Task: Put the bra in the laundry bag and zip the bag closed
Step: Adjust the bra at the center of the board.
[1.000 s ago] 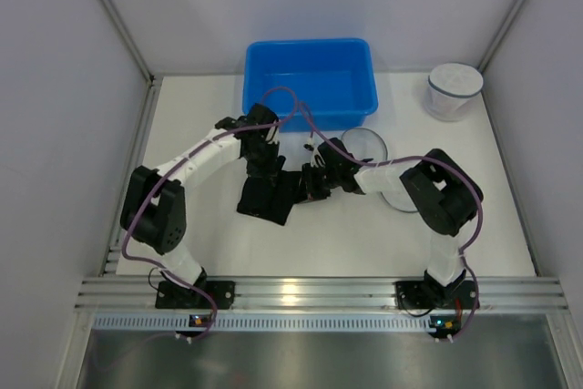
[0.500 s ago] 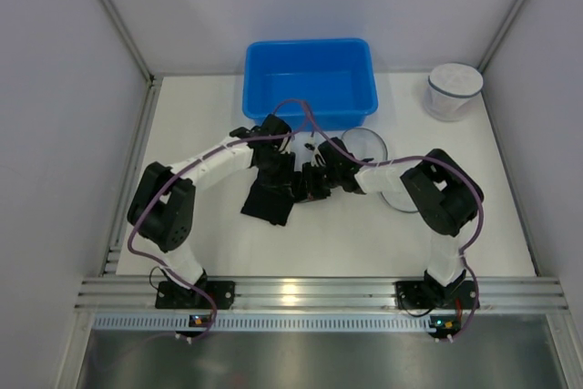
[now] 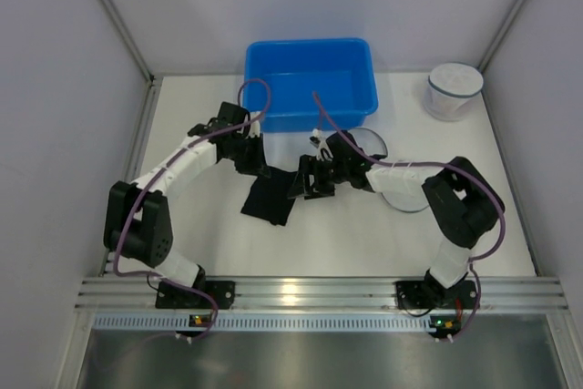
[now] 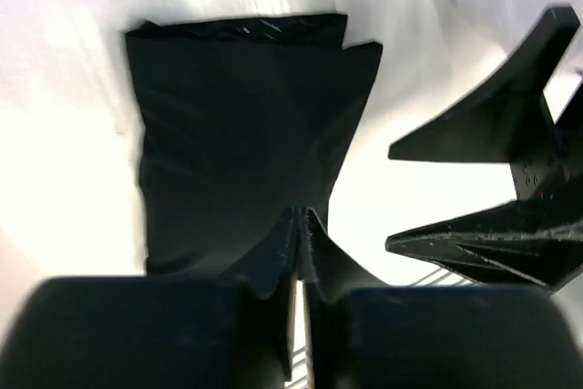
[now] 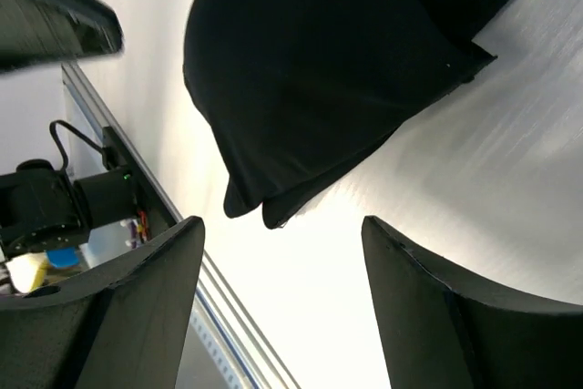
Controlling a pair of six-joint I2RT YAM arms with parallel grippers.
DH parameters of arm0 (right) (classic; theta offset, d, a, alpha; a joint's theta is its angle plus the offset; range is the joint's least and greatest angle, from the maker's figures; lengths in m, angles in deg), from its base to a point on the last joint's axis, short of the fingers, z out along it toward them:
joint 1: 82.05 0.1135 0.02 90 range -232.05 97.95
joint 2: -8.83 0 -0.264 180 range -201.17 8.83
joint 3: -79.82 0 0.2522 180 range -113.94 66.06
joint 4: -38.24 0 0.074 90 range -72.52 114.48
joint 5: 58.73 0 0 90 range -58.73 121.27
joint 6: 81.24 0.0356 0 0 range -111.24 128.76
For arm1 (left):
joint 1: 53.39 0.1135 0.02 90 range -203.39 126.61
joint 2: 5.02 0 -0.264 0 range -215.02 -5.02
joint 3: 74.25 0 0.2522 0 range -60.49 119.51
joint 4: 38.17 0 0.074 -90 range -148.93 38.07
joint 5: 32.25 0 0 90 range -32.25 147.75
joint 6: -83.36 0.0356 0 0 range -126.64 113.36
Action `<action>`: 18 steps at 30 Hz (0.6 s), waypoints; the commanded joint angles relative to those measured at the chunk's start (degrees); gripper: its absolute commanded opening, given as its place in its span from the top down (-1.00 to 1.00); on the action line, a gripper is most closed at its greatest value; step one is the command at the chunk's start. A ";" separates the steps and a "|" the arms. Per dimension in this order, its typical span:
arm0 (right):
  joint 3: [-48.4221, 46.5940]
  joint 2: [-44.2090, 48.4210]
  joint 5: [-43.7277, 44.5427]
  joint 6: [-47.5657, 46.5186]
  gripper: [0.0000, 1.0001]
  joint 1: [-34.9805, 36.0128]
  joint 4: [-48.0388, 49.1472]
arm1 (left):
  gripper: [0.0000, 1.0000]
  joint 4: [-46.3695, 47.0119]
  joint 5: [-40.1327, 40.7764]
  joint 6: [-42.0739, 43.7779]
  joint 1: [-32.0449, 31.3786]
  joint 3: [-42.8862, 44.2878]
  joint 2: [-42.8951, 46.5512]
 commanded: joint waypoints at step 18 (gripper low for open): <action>-3.53 -11.70 6.11 17.46 -0.34 3.60 0.96 | 1.00 14.00 -9.05 -4.28 -0.33 -10.84 -11.73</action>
